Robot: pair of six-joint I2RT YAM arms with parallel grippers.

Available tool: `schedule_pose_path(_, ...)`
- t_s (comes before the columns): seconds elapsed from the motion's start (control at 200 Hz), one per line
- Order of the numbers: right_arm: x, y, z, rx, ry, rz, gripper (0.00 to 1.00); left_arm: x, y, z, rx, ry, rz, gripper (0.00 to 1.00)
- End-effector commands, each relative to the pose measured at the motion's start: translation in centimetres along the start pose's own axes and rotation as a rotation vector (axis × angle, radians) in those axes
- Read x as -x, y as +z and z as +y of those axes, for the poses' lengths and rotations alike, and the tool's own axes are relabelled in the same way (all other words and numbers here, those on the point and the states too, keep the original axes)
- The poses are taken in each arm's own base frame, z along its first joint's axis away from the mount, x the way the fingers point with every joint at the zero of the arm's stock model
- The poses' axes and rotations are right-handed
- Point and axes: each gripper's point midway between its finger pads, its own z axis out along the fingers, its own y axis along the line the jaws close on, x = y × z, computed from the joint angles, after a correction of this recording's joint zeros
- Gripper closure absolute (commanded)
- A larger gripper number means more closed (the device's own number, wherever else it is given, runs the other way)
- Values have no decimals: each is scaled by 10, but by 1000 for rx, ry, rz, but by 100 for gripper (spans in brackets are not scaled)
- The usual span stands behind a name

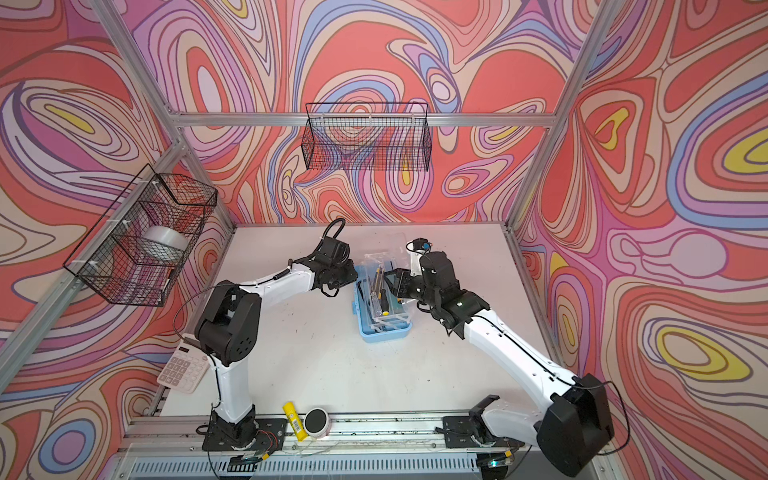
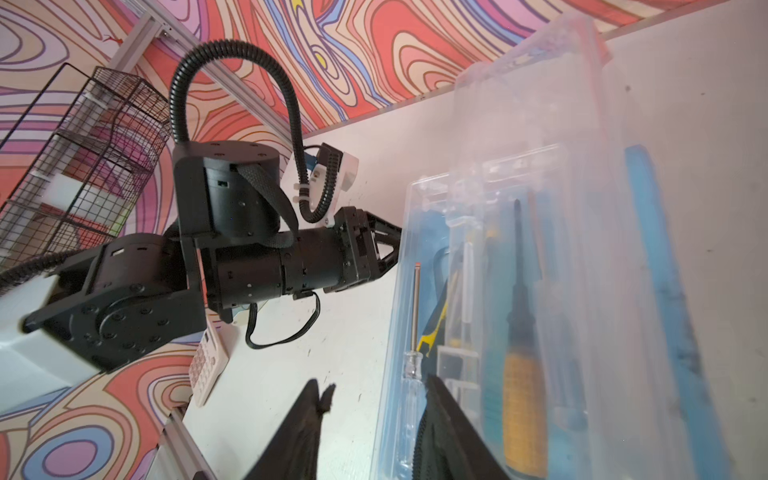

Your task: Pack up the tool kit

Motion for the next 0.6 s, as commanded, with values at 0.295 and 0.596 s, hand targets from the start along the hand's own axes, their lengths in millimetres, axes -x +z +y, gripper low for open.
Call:
schedule_pose_path(0.295, -11, 17, 29, 162, 0, 108, 52, 51, -48, -10, -67, 52, -187, 52)
schedule_pose_path(0.596, 0, 22, 65, 309, -48, 145, 50, 45, -38, 4, -83, 16, -163, 48)
